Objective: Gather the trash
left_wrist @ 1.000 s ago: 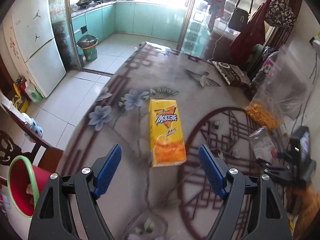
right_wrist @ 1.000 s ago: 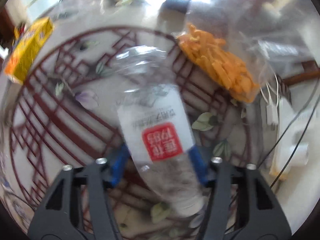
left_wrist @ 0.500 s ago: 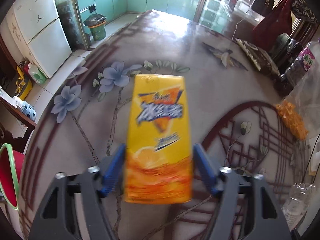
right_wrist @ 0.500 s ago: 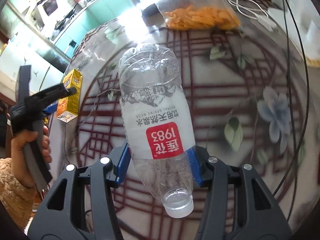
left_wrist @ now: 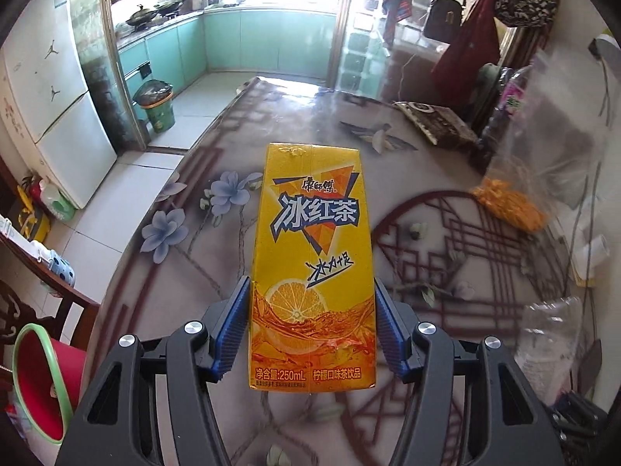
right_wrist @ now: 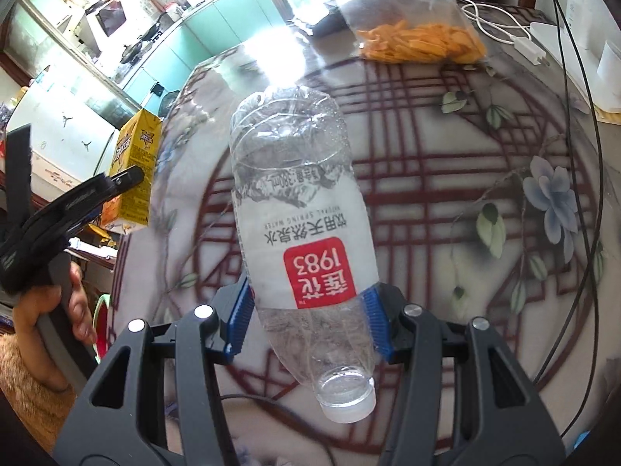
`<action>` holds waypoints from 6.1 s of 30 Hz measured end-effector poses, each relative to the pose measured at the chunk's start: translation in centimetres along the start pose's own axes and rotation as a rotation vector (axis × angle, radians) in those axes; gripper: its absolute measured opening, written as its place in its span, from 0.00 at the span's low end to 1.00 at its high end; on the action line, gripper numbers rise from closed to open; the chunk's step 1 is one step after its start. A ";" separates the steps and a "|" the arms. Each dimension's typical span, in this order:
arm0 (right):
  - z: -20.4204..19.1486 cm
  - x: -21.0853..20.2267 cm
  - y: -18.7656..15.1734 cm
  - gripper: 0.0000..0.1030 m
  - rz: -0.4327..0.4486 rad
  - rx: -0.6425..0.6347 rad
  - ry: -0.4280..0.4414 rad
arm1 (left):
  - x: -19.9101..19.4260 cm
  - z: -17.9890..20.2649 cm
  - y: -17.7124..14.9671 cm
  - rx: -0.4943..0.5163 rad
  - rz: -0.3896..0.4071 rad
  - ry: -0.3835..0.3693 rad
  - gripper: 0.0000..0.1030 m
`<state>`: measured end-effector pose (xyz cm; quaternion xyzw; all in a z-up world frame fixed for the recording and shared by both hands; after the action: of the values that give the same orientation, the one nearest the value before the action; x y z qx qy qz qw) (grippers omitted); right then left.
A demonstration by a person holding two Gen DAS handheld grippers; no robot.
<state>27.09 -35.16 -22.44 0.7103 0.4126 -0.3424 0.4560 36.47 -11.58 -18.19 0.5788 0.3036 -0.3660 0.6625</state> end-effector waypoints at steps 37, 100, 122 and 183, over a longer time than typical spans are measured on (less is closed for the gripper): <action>-17.7 -4.3 -6.6 0.49 0.087 -0.335 0.022 | -13.4 -14.1 -13.2 -0.177 0.019 -0.003 0.56; -44.5 0.6 -14.6 0.49 0.064 -0.524 0.013 | -14.5 -41.0 -16.4 -0.292 -0.037 -0.011 0.56; -55.3 6.8 -21.3 0.49 -0.142 -0.783 0.129 | -13.3 -49.2 -22.5 -0.443 -0.139 0.107 0.56; -20.3 -18.0 -4.6 0.95 0.625 -0.490 -0.123 | -25.6 -6.2 -10.0 -0.041 0.523 0.047 0.92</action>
<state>17.49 -20.12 -1.53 0.6499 0.2181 -0.1208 0.7180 14.25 -2.67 -3.38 0.6325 0.1664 -0.1626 0.7388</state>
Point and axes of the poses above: each gripper's, at about its wrist camera, not at the fingertips, and x roughly the way its jaws point, z to its right, y to its top, the point moved 6 cm from there along x, roughly the way its jaws point, and after that the axes turned 3 degrees about -y, right-handed, at the moved point
